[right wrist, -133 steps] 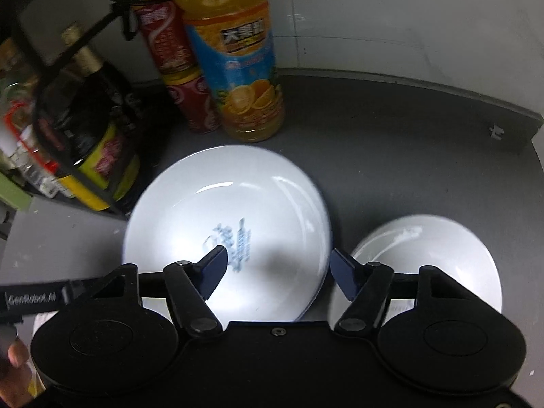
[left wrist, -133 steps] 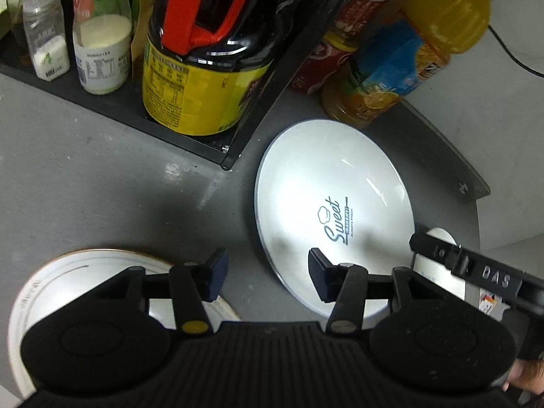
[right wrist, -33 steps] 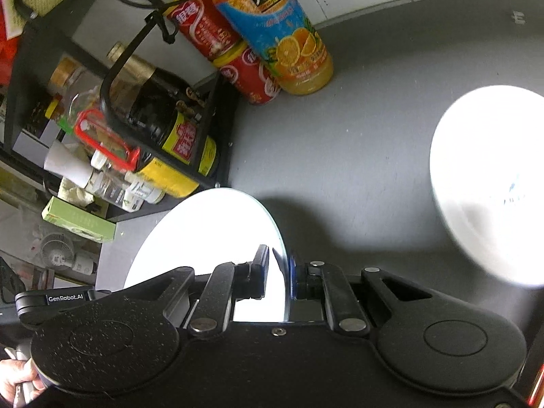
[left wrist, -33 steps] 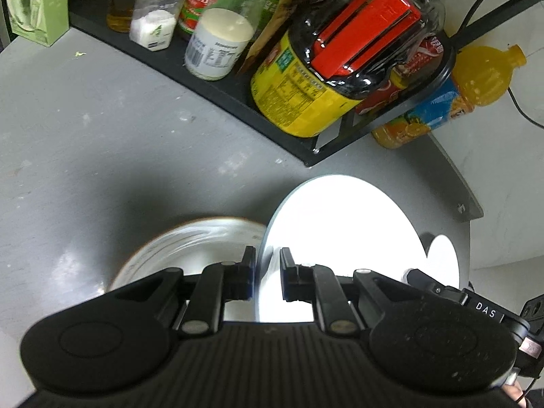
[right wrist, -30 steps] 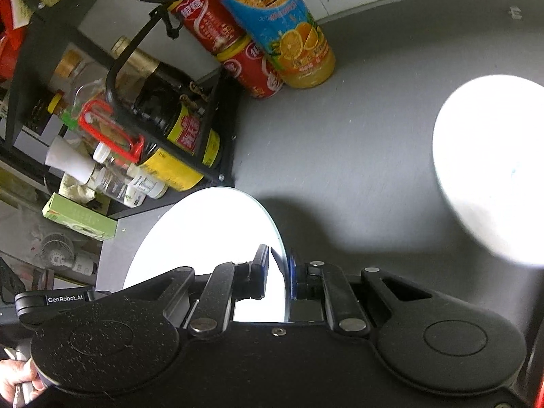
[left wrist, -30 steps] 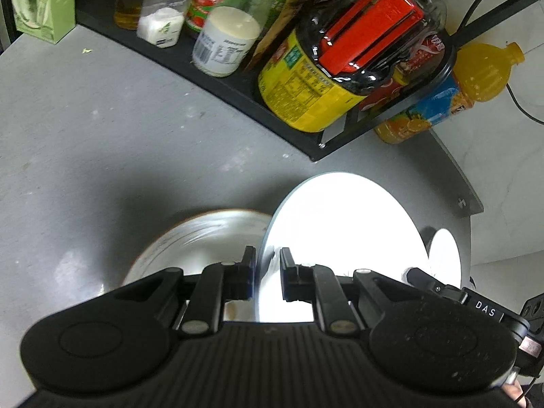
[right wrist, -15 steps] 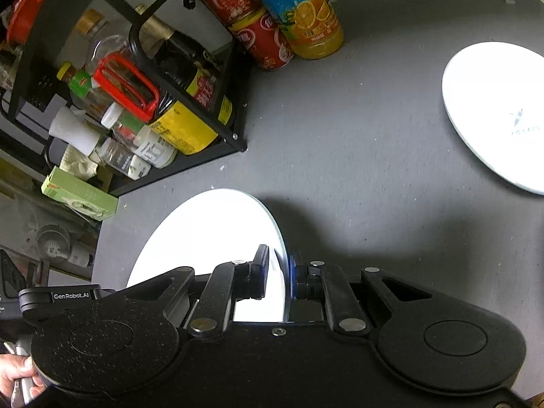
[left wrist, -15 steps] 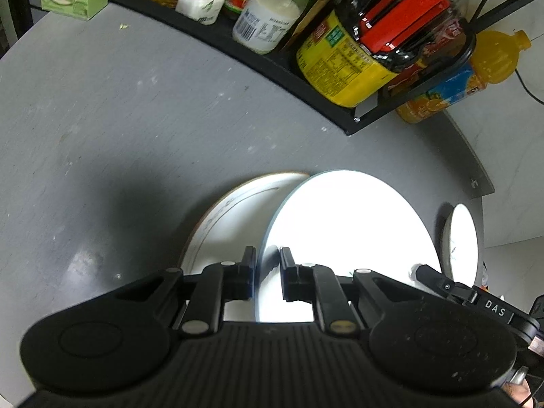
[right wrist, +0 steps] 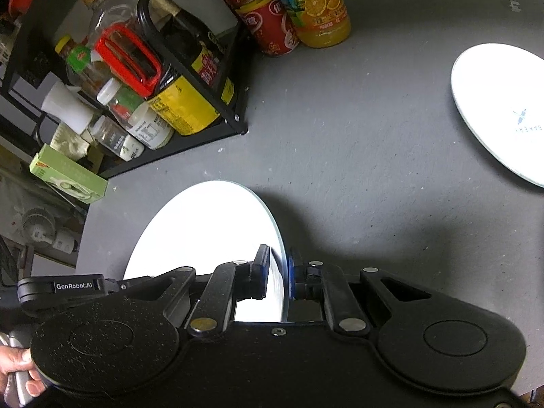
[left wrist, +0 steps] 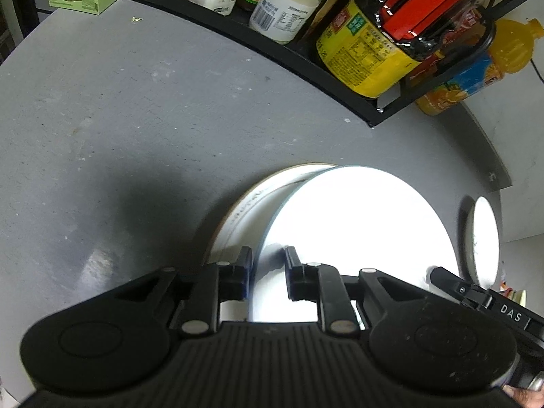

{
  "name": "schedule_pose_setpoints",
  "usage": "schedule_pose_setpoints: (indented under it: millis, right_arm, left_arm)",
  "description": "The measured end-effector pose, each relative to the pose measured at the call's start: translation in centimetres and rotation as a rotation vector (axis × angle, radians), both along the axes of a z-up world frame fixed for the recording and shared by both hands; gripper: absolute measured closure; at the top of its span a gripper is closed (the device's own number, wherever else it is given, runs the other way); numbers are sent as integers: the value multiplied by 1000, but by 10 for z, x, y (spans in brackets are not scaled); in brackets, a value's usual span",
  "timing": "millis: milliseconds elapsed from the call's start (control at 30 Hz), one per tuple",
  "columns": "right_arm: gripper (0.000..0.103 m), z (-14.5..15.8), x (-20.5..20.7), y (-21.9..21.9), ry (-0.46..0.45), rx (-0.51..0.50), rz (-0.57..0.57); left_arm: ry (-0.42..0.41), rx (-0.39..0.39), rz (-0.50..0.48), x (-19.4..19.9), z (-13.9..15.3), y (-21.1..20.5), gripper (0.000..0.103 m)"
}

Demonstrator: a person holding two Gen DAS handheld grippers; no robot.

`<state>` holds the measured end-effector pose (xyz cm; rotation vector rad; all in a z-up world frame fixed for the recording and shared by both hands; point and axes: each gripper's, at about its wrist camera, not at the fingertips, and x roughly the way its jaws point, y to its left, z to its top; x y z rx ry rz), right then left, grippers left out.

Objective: Organize plates and bowls
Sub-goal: 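Lower the 'Sweet' plate onto the brown-flower plate and open both grippers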

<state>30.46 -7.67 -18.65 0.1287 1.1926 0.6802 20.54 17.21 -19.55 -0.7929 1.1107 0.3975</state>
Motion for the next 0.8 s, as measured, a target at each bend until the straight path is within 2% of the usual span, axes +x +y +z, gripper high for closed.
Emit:
schedule_pose_setpoints:
  millis: [233,467,567,800]
  right_arm:
    - [92,1,2,2,-5,-1,-1]
    - [91,0,-2,6,-6,-31,3]
    - [92,1,0,4,-2,-3,5]
    - [92,2,0,11,-11,-13,17]
  left_arm:
    - [4,7,0,0,-1,2,84]
    - [76,35,-26,4,6,-1,84]
    - [79,40,-24,1,11,1,84]
    - [85,126,-39,-2,37,8,82]
